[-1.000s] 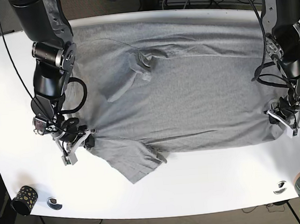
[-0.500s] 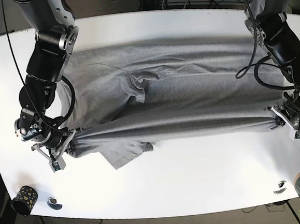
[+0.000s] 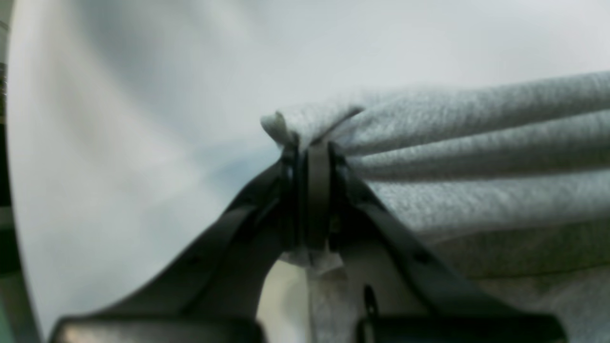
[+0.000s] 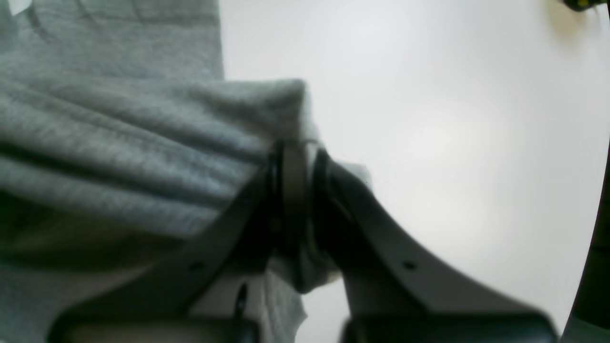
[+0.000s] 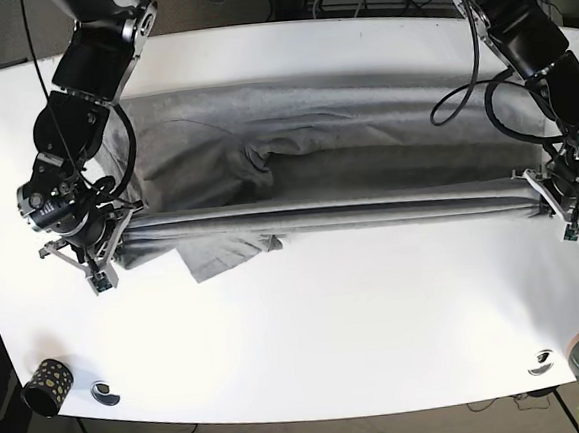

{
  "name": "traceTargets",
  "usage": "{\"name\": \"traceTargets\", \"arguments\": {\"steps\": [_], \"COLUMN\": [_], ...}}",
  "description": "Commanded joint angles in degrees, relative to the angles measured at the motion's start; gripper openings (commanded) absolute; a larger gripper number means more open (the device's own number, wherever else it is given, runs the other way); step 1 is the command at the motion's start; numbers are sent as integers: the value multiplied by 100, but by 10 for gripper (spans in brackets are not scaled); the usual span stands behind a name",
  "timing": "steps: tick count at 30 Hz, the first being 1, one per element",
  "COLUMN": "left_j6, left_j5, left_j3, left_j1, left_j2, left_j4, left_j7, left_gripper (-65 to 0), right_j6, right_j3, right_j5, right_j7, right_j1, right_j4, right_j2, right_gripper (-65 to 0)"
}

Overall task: Fold the T-shirt properly
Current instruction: 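Lift the shirt side with both grippers and fold it over lengthwise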

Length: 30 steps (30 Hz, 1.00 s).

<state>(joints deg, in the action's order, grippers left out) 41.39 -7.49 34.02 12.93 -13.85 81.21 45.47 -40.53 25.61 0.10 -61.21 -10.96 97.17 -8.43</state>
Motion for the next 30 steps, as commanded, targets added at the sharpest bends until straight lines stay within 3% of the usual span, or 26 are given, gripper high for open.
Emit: {"name": "traceTargets", "arguments": {"steps": [1,11,17,20,25,30], "left_j6": [-139,-139,-139,-139,-139,-139], "left_j5": [-161,-161,-161,-161,-100,393], "left_j3": [40,22,31,31,40,31], "left_j1": [-49,-946,-1306,-1385,-1412,-1420], "left_j2": [-167,-185,-185,-185,-185,-193], "left_j4": [349,780,754,763,1158,1712], "left_j7": [204,450,486,468,486,486], "left_gripper": [-650,-640,-376,-286,-278,-278], "right_j6": [53,53,53,53,53,53], "right_j3": [46,55,55,239,582,371], "right_j5": [-172,-172,-172,-172,-172,-164], "right_j7": [-169,-248,-231,-239,-257,-362], "right_j1": [107,881,1188,1259,1224,846], "right_j4": [451,776,776,793,952,899], "right_j2": [-41,188,293,328,530,592], "right_gripper": [-650,-633,-355,-292,-282,-281]}}
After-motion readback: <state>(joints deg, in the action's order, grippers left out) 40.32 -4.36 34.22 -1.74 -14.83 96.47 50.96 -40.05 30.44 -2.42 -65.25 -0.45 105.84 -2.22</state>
